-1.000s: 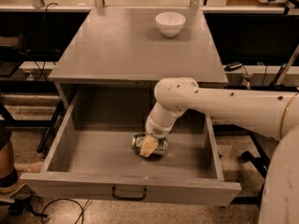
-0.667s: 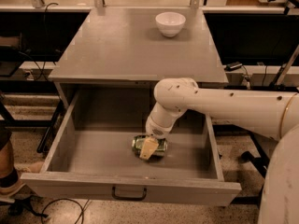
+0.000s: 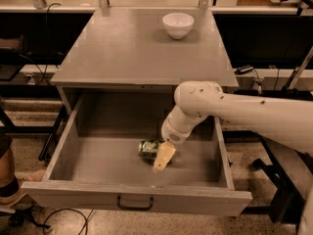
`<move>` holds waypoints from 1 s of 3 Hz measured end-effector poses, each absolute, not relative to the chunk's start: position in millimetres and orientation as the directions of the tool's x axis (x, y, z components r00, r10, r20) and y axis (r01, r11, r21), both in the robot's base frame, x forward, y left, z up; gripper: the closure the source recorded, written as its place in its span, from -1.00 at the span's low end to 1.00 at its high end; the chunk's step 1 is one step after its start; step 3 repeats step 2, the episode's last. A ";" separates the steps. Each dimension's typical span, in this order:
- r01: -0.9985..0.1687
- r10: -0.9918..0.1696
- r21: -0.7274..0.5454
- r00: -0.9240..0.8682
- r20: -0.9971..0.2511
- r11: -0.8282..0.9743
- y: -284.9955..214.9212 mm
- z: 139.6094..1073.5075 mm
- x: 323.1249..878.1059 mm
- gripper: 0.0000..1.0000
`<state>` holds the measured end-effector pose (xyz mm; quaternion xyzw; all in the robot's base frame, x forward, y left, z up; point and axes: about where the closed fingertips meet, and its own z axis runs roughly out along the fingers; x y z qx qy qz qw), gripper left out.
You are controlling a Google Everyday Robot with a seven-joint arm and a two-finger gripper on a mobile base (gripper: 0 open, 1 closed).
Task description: Place green can into top drawer
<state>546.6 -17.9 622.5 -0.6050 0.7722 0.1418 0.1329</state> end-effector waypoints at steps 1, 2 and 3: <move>-0.951 -0.857 0.025 -0.290 -0.427 0.309 -57.6 641.1 536.8 -1.00; -0.922 -0.806 0.014 -0.346 -0.480 0.387 -102.5 653.1 521.1 -1.00; -0.922 -0.806 0.014 -0.346 -0.480 0.387 -102.5 653.1 521.1 -1.00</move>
Offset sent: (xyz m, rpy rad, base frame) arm -0.0443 -0.1467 0.0470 0.1583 -0.1164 -0.2841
